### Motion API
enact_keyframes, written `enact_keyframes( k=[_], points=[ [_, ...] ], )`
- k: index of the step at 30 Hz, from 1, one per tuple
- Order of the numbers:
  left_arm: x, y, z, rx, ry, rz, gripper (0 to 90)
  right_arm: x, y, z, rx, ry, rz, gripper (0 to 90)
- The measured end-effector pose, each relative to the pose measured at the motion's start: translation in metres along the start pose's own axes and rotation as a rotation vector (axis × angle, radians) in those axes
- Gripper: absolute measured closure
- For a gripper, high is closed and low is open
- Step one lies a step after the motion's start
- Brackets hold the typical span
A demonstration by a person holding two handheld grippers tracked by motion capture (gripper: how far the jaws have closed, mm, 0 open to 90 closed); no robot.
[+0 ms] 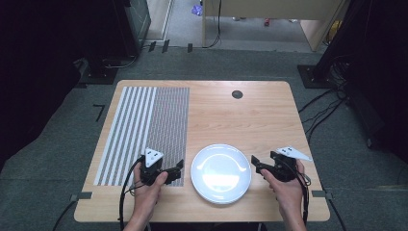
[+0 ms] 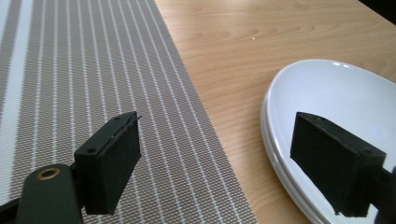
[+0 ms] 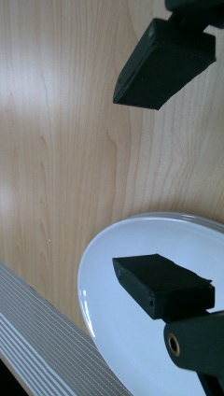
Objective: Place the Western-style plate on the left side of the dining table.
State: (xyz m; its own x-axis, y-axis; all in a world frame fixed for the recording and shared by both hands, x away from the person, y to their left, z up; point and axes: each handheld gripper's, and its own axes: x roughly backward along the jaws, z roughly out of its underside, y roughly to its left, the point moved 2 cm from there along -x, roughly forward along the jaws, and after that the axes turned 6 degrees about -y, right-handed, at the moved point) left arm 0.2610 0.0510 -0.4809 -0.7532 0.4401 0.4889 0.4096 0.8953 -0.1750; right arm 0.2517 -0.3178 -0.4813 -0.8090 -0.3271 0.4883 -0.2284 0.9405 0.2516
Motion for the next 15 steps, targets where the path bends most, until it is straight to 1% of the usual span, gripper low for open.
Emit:
enact_keyframes(
  k=[4, 6, 7, 8, 9, 12, 13, 14, 15],
  points=[
    [-0.003, -0.008, 0.003, -0.011, 0.007, 0.031, 16.4, -0.005, 0.006, 0.003, -0.004, 0.017, -0.002, 19.2],
    [-0.004, -0.011, 0.004, -0.014, 0.009, 0.043, 16.4, -0.005, 0.007, 0.004, 0.0, 0.015, -0.001, 20.3],
    [-0.004, -0.012, 0.004, -0.018, 0.011, 0.047, 16.4, -0.006, 0.009, 0.005, 0.008, 0.006, 0.013, 24.1],
    [-0.005, -0.013, 0.005, -0.021, 0.011, 0.052, 16.4, -0.006, 0.009, 0.005, 0.015, 0.002, 0.016, 25.5],
    [-0.005, -0.015, 0.005, -0.024, 0.012, 0.056, 16.4, -0.006, 0.009, 0.005, 0.015, 0.002, 0.016, 25.5],
    [-0.006, -0.018, 0.006, -0.028, 0.017, 0.067, 16.4, -0.007, 0.01, 0.006, 0.026, -0.004, 0.012, 31.8],
    [-0.007, -0.02, 0.007, -0.028, 0.021, 0.071, 16.6, -0.007, 0.01, 0.007, 0.027, -0.005, 0.007, 34.4],
    [-0.008, -0.022, 0.008, -0.03, 0.029, 0.079, 16.8, -0.008, 0.011, 0.008, 0.027, -0.015, 0.003, 41.9],
    [-0.008, -0.022, 0.008, -0.03, 0.029, 0.079, 17.1, -0.008, 0.011, 0.008, 0.027, -0.015, 0.003, 41.9]
  ],
)
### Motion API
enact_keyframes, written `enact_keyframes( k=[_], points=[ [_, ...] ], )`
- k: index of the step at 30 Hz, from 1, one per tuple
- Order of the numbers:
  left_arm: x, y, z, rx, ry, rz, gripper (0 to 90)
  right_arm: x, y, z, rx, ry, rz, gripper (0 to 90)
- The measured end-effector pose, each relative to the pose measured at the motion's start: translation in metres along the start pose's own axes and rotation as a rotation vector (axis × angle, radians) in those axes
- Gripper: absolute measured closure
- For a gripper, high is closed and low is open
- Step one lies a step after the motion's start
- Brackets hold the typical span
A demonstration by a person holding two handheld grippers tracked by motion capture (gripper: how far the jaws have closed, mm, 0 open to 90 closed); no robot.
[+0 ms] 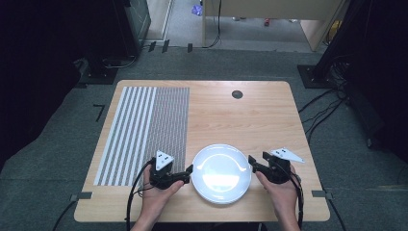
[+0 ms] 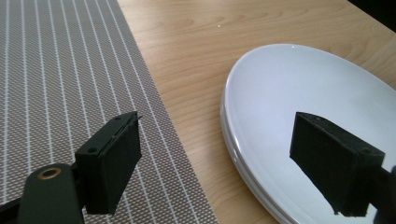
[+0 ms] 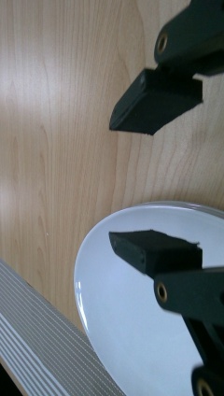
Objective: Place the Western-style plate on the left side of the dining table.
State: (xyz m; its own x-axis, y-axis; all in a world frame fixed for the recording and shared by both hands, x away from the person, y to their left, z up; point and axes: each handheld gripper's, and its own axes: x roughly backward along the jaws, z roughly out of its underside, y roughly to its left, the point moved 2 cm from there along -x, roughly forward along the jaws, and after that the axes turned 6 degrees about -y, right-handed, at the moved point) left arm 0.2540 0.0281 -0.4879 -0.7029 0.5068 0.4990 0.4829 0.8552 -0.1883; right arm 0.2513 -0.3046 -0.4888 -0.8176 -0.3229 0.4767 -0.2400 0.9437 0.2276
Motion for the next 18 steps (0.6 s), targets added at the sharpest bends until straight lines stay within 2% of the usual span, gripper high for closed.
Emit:
enact_keyframes(
  k=[1, 3, 7, 10, 15, 18],
  points=[
    [-0.001, -0.002, 0.001, -0.001, 0.006, 0.005, 17.3, 0.0, 0.0, 0.001, -0.009, -0.006, -0.009, 46.8],
    [-0.002, -0.003, 0.002, 0.0, 0.009, 0.008, 17.5, -0.001, 0.0, 0.002, -0.011, -0.008, -0.013, 48.0],
    [-0.003, -0.006, 0.003, 0.005, 0.017, 0.008, 26.5, -0.002, 0.003, 0.005, -0.021, -0.003, -0.035, 55.5],
    [-0.004, -0.009, 0.005, 0.002, 0.023, 0.016, 30.6, -0.003, 0.004, 0.006, -0.037, 0.017, -0.055, 57.1],
    [-0.008, -0.016, 0.01, -0.002, 0.036, 0.035, 38.1, -0.004, 0.005, 0.01, -0.042, 0.023, -0.049, 63.5],
    [-0.009, -0.018, 0.012, -0.002, 0.043, 0.04, 42.3, -0.005, 0.006, 0.012, -0.048, 0.027, -0.068, 68.2]
  ],
)
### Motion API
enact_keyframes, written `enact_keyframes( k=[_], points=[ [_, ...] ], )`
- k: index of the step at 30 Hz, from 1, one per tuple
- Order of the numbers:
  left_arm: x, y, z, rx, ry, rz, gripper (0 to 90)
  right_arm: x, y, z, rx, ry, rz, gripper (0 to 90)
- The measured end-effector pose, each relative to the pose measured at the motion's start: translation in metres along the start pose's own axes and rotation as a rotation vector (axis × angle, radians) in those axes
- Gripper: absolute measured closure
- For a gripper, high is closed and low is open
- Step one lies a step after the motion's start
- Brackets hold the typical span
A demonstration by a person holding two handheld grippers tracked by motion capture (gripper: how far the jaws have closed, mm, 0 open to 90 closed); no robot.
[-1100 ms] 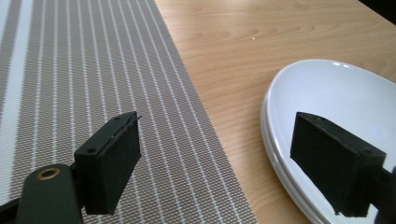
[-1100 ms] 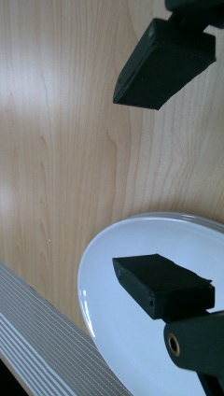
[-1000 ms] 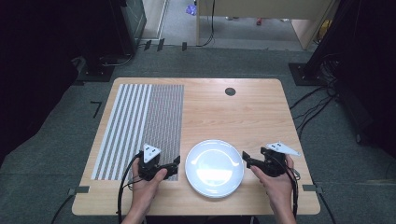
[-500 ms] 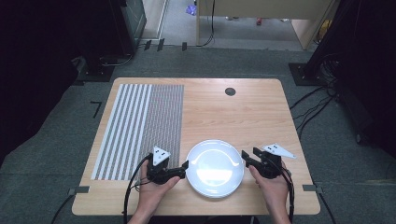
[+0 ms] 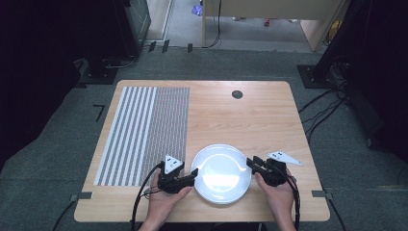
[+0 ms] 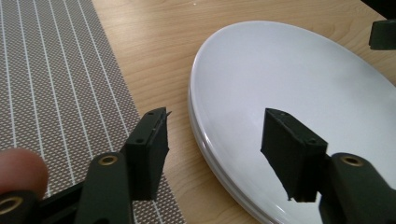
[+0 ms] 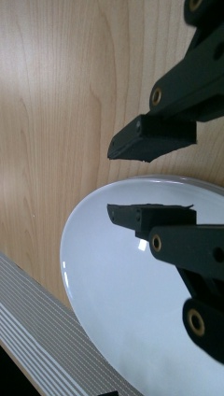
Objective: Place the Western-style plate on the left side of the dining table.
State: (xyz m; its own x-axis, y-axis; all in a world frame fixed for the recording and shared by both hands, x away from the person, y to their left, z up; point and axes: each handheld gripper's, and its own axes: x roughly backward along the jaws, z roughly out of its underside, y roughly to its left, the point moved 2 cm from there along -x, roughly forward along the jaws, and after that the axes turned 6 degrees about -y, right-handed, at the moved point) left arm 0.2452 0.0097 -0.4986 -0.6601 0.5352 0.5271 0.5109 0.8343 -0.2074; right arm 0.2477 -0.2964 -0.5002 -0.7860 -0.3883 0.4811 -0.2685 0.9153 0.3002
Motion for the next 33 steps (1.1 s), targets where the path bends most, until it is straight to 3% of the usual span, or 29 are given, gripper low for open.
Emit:
enact_keyframes(
  k=[5, 7, 9, 13, 24, 33],
  points=[
    [-0.001, -0.002, 0.003, 0.004, 0.006, 0.002, 50.9, -0.001, -0.002, 0.003, -0.018, 0.002, -0.007, 75.1],
    [-0.002, -0.003, 0.005, -0.002, 0.012, 0.005, 54.0, -0.001, -0.003, 0.004, -0.043, -0.003, -0.005, 75.8],
    [-0.002, -0.004, 0.006, 0.001, 0.014, 0.005, 57.0, -0.002, -0.006, 0.006, -0.113, -0.004, -0.011, 75.5],
    [-0.003, -0.004, 0.007, 0.002, 0.018, 0.009, 60.0, -0.002, -0.007, 0.008, -0.142, 0.004, -0.002, 77.7],
    [-0.004, -0.003, 0.01, 0.011, 0.016, 0.049, 65.6, -0.005, -0.005, 0.013, -0.131, 0.005, -0.028, 78.8],
    [-0.003, 0.0, 0.009, 0.029, 0.023, 0.062, 68.6, -0.006, -0.005, 0.015, -0.131, 0.012, -0.019, 82.0]
  ],
)
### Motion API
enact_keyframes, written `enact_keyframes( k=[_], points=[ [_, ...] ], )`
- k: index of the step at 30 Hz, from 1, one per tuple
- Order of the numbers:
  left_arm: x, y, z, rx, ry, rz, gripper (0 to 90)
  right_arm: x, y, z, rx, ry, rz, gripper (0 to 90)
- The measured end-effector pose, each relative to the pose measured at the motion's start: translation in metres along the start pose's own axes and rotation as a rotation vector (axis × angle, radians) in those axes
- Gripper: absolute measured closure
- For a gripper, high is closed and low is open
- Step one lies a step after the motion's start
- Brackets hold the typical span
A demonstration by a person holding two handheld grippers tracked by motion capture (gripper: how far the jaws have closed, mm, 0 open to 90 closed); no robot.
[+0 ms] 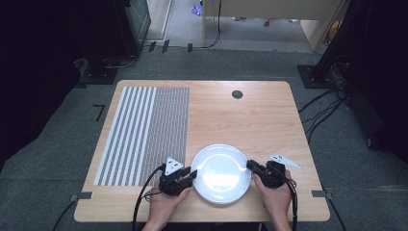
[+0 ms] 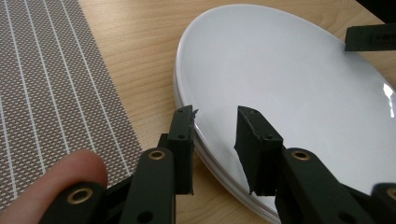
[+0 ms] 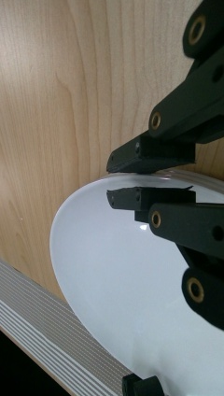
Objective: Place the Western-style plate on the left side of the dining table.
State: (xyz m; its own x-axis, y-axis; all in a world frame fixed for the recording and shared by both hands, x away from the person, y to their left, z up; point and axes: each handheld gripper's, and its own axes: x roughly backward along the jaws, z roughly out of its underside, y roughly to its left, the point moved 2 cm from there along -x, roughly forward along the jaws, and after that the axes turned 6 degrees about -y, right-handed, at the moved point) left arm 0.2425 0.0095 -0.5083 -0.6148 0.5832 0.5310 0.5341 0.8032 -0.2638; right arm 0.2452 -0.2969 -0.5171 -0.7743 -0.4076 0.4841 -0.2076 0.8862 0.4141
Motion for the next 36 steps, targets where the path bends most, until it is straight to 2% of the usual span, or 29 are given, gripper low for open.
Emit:
enact_keyframes(
  k=[4, 10, 23, 25, 26, 27, 28, 29, 30, 32, 34, 35, 36],
  points=[
    [0.001, 0.001, 0.0, 0.003, 0.002, 0.008, 68.8, 0.0, -0.001, 0.0, -0.02, 0.004, 0.002, 85.8],
    [0.001, 0.001, 0.0, 0.007, 0.004, 0.02, 68.3, 0.001, -0.003, 0.001, -0.042, 0.003, -0.006, 86.5],
    [0.001, 0.004, 0.0, 0.022, 0.013, 0.037, 62.1, 0.001, -0.005, 0.001, -0.085, 0.001, -0.027, 88.1],
    [0.001, 0.004, 0.0, 0.021, 0.016, 0.039, 60.3, 0.003, -0.004, 0.0, -0.086, -0.015, -0.023, 90.0],
    [0.001, 0.004, 0.0, 0.021, 0.016, 0.039, 60.3, 0.004, -0.004, -0.001, -0.099, -0.01, -0.043, 90.0],
    [0.001, 0.003, 0.0, 0.026, 0.019, 0.048, 60.3, 0.004, -0.004, -0.001, -0.099, -0.01, -0.043, 90.0],
    [0.001, 0.002, 0.0, 0.023, 0.021, 0.059, 60.1, 0.003, -0.002, -0.001, -0.119, -0.001, -0.081, 90.0],
    [0.0, 0.001, 0.0, 0.016, 0.023, 0.063, 59.0, 0.0, 0.004, 0.002, -0.09, 0.025, -0.079, 90.0],
    [0.0, 0.001, 0.0, 0.012, 0.024, 0.061, 58.7, -0.001, 0.006, 0.002, -0.08, 0.028, -0.077, 90.0],
    [0.001, 0.001, 0.0, 0.015, 0.024, 0.062, 58.3, -0.002, 0.008, 0.003, -0.081, 0.027, -0.078, 90.0],
    [0.001, 0.003, 0.0, 0.017, 0.023, 0.052, 57.8, 0.001, 0.007, 0.0, -0.083, -0.008, -0.07, 86.6],
    [0.001, 0.004, 0.0, 0.022, 0.022, 0.051, 57.8, 0.006, 0.004, -0.004, -0.06, -0.042, -0.033, 84.4],
    [0.001, 0.005, 0.001, 0.024, 0.026, 0.049, 57.8, 0.006, 0.004, -0.004, -0.06, -0.042, -0.033, 84.4]
  ],
)
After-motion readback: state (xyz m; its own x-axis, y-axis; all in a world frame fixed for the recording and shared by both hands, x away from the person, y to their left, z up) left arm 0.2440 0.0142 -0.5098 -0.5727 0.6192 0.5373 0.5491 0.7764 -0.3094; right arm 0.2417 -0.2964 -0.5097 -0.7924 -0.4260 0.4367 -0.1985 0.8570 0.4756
